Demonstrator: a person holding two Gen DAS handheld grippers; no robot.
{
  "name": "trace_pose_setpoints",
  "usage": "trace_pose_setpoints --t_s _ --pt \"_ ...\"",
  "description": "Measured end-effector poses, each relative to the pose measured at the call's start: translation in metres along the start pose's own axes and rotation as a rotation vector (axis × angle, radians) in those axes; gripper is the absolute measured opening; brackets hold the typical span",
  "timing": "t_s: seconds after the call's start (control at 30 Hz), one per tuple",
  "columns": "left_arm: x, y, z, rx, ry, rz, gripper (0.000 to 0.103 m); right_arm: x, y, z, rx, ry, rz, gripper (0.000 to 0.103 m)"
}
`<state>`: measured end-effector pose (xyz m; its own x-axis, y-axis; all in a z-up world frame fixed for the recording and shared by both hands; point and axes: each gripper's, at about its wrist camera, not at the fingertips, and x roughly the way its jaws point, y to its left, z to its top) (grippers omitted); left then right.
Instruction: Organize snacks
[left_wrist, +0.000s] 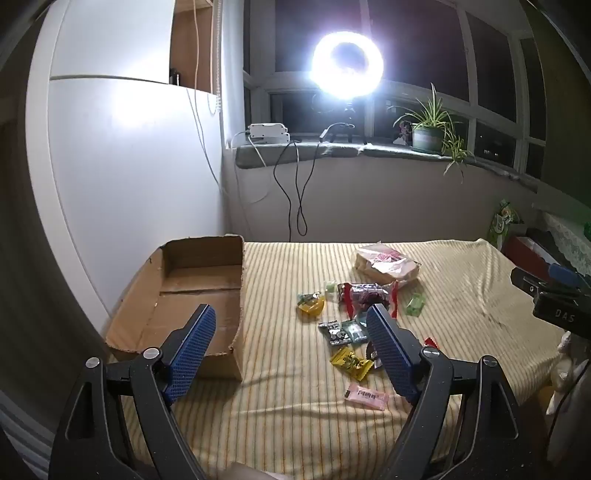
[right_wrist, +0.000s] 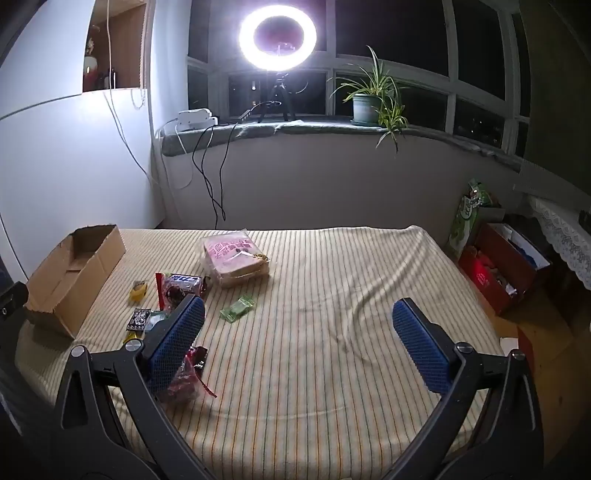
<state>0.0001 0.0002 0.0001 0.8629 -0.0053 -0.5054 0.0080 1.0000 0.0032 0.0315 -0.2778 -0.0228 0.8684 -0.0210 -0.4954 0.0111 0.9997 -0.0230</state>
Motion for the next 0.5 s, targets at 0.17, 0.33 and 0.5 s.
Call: trace_pose_setpoints --t_s 0.17,0.33,0.5 --pt "0.007 -0.003 0.0 0.011 0.009 -0.009 0.084 -0.002 -0.004 -0.001 0.029 -0.01 0.005 0.103" --pt "0.005 -0.006 -0.001 0.013 -0.02 -0.012 0.084 -0.009 -0.004 -0.001 0.031 -0.022 -0.001 0.103" --pt "0.0 -0.004 -0.002 0.0 -0.031 -0.01 0.084 -0.007 -0.004 0.004 0.022 -0.005 -0.006 0.103"
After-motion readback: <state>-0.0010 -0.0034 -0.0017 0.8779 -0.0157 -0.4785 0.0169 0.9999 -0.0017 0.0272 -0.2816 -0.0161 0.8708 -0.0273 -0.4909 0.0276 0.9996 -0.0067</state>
